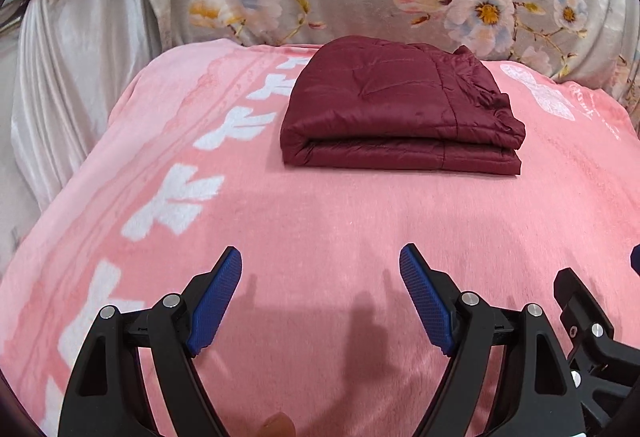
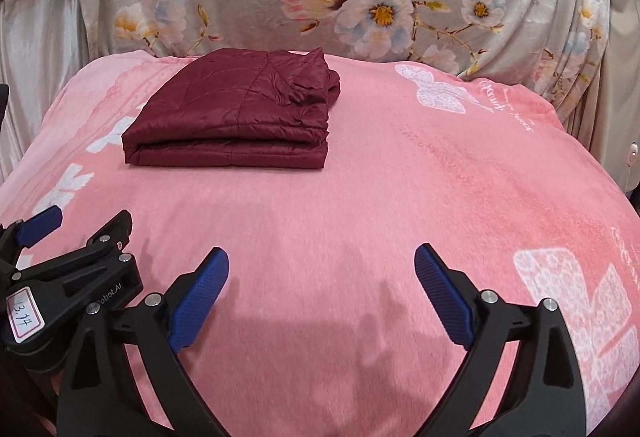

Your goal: Fold large clothes

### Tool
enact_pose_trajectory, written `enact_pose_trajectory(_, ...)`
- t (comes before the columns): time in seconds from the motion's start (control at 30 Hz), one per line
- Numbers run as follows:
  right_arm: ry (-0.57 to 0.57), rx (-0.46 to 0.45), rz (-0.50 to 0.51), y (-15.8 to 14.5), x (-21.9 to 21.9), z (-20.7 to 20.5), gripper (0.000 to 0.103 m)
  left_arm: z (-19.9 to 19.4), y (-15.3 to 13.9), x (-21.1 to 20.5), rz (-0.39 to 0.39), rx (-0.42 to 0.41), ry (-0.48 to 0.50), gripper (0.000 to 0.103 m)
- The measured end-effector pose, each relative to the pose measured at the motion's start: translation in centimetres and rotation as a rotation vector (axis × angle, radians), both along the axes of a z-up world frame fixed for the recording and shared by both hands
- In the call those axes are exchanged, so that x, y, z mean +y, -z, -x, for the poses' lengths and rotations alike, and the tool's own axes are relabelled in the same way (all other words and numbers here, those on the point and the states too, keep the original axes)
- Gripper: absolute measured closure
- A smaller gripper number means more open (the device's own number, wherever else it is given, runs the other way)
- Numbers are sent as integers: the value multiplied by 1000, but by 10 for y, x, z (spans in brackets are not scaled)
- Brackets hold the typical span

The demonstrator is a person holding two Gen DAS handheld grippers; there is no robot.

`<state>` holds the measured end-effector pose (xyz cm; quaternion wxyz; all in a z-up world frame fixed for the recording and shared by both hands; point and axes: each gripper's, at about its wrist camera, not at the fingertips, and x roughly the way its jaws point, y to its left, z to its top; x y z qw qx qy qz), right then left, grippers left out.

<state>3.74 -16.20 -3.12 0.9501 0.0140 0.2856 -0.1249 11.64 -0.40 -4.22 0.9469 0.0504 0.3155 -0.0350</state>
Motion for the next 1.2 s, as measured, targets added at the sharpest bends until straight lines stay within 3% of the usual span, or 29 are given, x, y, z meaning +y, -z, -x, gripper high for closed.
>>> enact_pose_trajectory(0.57, 5, 33, -18, 8, -4, -4, 7, -1, 6, -3, -21, 32, -9, 24)
enact_pose_trajectory(1.2, 11, 26, -8, 7, -2, -3, 7, 1, 5, -4, -36, 13, -21, 26)
